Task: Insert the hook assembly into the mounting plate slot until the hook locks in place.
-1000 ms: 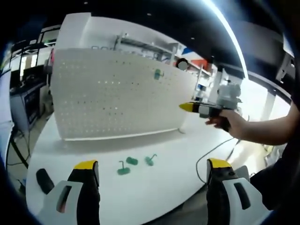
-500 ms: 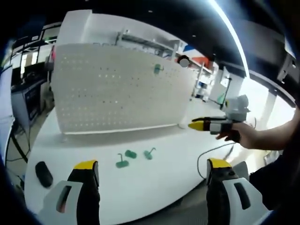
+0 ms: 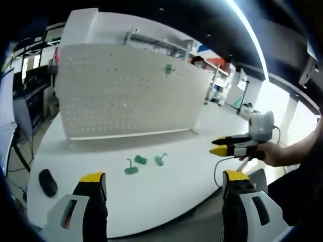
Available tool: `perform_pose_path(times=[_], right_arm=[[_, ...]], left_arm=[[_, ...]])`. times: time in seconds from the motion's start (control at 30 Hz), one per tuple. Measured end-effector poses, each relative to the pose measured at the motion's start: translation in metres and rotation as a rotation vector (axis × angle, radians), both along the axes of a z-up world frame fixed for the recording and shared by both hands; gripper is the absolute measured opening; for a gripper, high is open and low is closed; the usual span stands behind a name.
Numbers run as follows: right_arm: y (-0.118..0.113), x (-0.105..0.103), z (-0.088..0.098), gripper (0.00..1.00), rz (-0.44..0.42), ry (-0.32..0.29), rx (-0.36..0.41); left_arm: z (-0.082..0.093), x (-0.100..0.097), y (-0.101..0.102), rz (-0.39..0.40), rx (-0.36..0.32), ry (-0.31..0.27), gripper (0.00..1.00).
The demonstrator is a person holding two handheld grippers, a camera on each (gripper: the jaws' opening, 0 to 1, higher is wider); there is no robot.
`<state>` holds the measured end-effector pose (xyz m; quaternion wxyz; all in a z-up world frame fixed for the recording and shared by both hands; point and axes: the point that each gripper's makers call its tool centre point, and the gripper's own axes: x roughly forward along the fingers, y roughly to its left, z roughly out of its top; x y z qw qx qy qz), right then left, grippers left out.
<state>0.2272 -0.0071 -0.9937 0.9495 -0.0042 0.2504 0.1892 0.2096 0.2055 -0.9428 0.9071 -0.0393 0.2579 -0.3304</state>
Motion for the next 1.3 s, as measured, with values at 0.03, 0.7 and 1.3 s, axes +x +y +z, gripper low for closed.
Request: perform_pose_path(times=[0.03,0.7,1.3], right_arm=[[0.0,-0.002,-0.001,0.36,-0.001,0.004,0.001],[0.018,-0.051,-0.02,0.38,0.085,0.094,0.01],[0.025,-0.056,-0.023,0.4,0.165,0.139,0.007]], left_arm=[[-0.001,0.0,0.001,0.001,0.003,-0.001,0.97],[-0.007,-0.007,0.0,0.003,0.015,0.02,0.97],[-0.015,-0.007,0.002,0.02,0.004,0.048,0.97]])
